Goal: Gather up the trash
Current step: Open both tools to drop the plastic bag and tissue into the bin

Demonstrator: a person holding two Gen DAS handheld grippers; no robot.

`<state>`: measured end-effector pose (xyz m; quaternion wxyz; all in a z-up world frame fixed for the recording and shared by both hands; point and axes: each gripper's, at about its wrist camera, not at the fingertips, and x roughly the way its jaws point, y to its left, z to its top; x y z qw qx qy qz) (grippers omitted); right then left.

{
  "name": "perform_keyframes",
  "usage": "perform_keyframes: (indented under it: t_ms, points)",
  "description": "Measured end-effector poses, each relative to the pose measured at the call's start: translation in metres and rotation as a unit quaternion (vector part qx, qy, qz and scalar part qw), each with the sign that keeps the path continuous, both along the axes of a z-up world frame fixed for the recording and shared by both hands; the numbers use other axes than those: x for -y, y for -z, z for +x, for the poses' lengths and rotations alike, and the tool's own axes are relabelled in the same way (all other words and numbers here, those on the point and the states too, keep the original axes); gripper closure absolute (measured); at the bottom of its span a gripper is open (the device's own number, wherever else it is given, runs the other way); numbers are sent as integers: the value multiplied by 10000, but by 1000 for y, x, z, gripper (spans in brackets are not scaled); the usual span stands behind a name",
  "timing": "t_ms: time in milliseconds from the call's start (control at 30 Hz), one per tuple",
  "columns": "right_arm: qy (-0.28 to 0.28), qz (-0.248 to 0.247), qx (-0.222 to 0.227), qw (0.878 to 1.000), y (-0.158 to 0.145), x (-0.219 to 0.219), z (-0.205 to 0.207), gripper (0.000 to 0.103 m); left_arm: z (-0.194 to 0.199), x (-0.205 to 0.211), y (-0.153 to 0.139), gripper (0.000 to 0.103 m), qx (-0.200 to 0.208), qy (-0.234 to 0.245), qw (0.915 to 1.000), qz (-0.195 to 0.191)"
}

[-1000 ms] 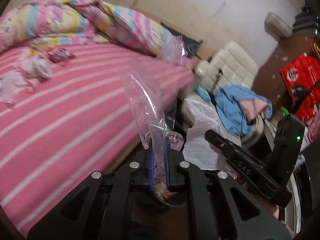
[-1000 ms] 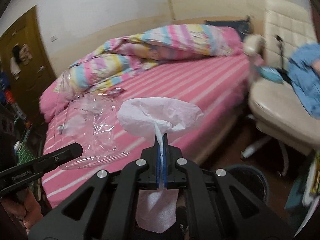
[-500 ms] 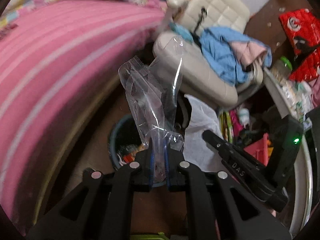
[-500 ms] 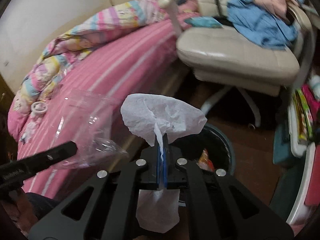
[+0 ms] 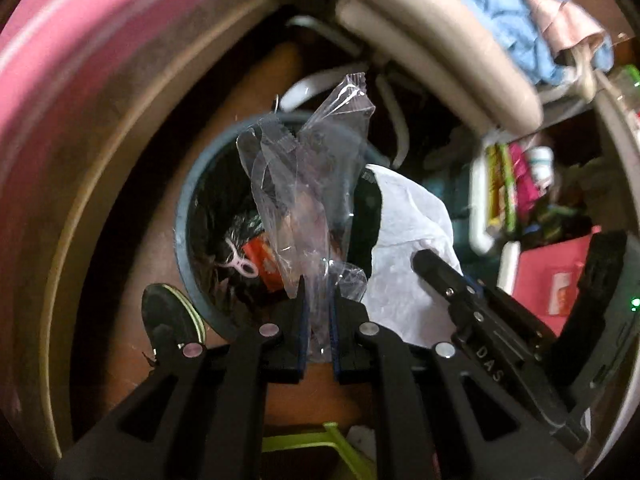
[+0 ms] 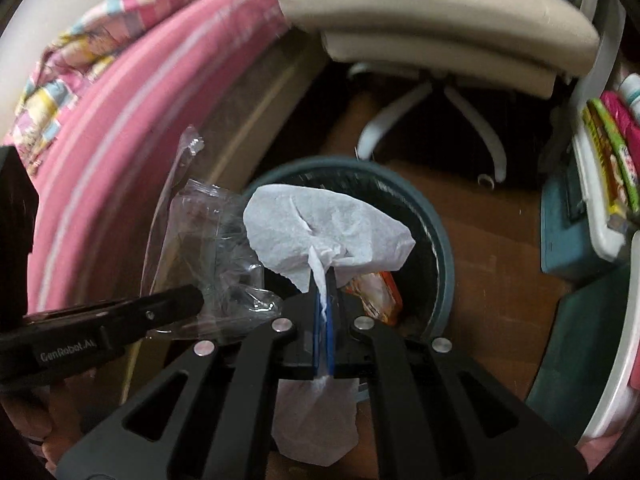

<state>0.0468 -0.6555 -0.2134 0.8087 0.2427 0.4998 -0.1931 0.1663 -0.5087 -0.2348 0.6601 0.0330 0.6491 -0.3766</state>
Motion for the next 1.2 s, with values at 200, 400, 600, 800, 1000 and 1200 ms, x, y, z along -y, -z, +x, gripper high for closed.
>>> perform_keyframes:
  t_ms: [200,400,600,800,1000,1200]
  points:
    - [-1,98,-416,9991,40,7,9,100,3,19,42,94,-295,175,9988,351]
    - [-61,-2,-712,9974,64,11,14,94,12,28,68,77,-507,91,9968,604]
    - [131,-131,-611,9980,62,16,6,41,22,24,60,36,-420,-203,9974,551]
    - [300,-448,-385,9978,32,13,-2,28,26,17,35,24,-302,-599,9969,409]
    - [336,-668,177,9970,-26,-2,-5,25,31,-18,-19,20,-96,-1274,9918,-72]
    - [-39,-954,935,9910,-106,-44,2,20,31,-86,-86,18,351,-2081,9737,-860]
